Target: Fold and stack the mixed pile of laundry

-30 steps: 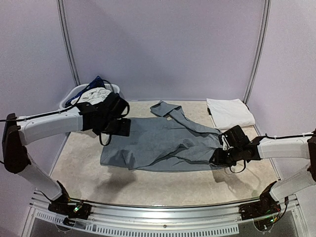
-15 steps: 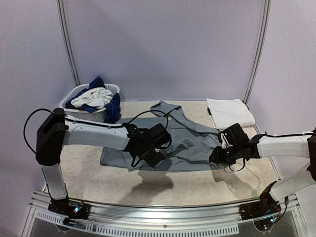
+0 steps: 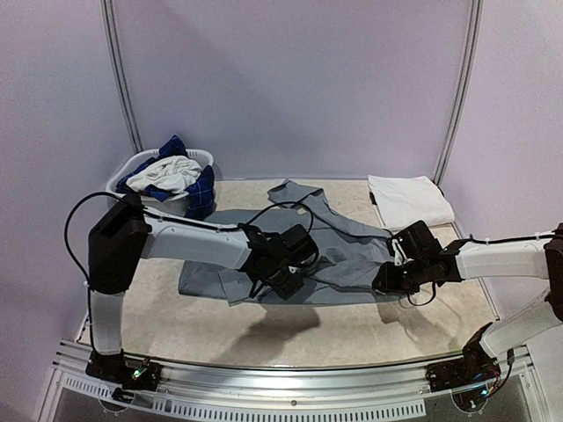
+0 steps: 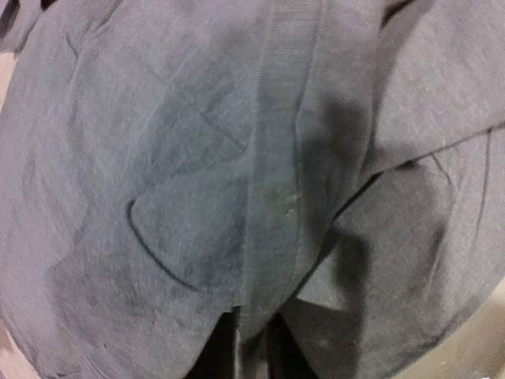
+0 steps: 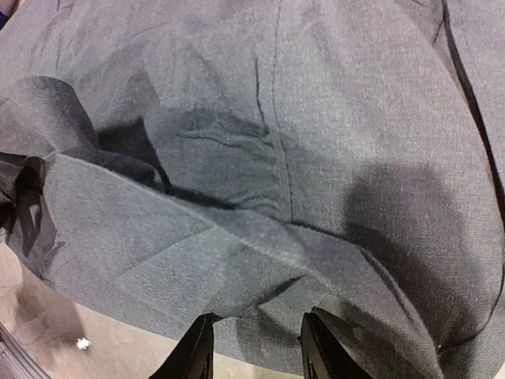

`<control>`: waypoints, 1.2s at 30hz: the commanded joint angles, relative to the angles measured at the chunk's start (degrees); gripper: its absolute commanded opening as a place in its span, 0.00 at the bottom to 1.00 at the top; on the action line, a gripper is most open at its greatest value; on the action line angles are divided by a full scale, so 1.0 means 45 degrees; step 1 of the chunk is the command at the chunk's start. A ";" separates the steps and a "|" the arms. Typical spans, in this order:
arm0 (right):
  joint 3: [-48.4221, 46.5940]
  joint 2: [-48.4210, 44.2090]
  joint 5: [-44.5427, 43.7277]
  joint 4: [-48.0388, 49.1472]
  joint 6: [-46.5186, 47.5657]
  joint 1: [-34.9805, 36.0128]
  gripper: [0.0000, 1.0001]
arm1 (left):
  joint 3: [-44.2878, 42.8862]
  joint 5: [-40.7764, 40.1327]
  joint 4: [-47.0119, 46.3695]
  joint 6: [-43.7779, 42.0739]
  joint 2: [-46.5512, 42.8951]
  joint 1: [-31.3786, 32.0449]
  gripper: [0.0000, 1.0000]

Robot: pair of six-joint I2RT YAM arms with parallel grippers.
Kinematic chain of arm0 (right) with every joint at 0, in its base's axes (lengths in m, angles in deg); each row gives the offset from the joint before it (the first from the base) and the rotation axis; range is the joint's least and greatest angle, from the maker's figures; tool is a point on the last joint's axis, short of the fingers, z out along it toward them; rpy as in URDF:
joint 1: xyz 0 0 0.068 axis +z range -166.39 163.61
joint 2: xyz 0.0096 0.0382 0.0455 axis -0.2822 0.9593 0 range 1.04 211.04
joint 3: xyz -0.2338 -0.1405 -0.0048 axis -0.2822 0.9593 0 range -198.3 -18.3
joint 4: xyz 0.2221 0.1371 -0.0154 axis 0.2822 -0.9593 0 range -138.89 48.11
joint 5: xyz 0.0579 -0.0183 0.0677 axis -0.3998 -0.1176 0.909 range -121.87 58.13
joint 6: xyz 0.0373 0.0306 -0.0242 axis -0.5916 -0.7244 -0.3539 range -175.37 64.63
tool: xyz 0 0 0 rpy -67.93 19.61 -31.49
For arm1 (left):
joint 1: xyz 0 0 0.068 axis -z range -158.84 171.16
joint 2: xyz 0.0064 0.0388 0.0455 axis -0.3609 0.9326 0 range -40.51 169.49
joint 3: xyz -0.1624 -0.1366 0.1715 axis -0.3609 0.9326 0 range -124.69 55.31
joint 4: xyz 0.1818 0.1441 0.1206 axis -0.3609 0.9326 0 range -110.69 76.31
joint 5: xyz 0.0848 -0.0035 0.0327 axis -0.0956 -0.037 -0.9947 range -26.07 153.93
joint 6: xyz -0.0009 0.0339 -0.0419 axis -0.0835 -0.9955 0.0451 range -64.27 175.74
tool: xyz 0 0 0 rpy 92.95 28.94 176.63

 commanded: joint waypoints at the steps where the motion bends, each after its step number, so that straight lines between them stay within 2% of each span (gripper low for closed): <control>1: -0.0080 0.0370 0.0075 -0.0024 0.0027 -0.0072 0.38 | -0.0614 -0.0576 -0.0125 -0.0360 0.0297 0.0177 0.03; 5: -0.0077 0.0604 -0.0251 -0.0209 -0.0051 -0.0078 0.38 | -0.0851 -0.0300 0.0363 -0.0443 -0.0732 0.0521 0.00; 11: 0.0090 0.0499 -0.0474 -0.0430 -0.0144 -0.0072 0.38 | -0.2207 0.0754 0.3262 0.0579 -0.2527 0.0852 0.00; 13: 0.0188 0.0317 -0.0537 -0.0418 -0.0142 -0.0061 0.38 | -0.2326 0.1484 0.3572 0.0837 -0.3010 0.0576 0.00; 15: 0.0230 0.0183 -0.0612 -0.0490 -0.0142 -0.0073 0.38 | -0.2449 0.2725 0.3696 0.1099 -0.3388 -0.0082 0.00; 19: 0.0255 0.0056 -0.0549 -0.0409 -0.0133 -0.0081 0.38 | -0.2419 0.5022 0.3515 0.1879 -0.3609 -0.2607 0.01; 22: 0.0234 0.0065 -0.0436 -0.0215 -0.0121 -0.0083 0.38 | -0.2879 0.7399 0.3172 0.2103 -0.2277 -0.4425 0.18; 24: 0.0172 0.0207 -0.0331 -0.0056 -0.0090 -0.0078 0.38 | -0.3959 0.8140 0.3728 0.1958 -0.0584 -0.5378 0.23; 26: 0.0050 0.0448 -0.0139 0.0064 -0.0055 -0.0074 0.38 | -0.5222 0.7507 0.4982 0.2089 0.0949 -0.6061 0.28; 27: 0.0000 0.0545 -0.0067 0.0095 -0.0031 -0.0058 0.38 | -0.5532 0.6628 0.5359 0.2109 0.1218 -0.6147 0.31; 30: -0.0112 0.0839 0.0056 0.0126 -0.0023 -0.0059 0.38 | -0.4798 0.3287 0.5170 0.2266 0.0079 -0.5634 0.41; 32: -0.0135 0.0855 0.0125 0.0120 -0.0025 -0.0072 0.38 | -0.3963 0.1088 0.4577 0.1871 -0.1321 -0.4689 0.57; 34: -0.0179 0.0781 0.0142 0.0026 -0.0011 -0.0067 0.38 | -0.3286 -0.1193 0.4060 0.1136 -0.2508 -0.3129 0.71; 36: -0.0208 0.0638 0.0090 -0.0074 0.0028 -0.0066 0.38 | -0.2485 -0.2045 0.3325 0.0245 -0.3308 -0.2009 0.77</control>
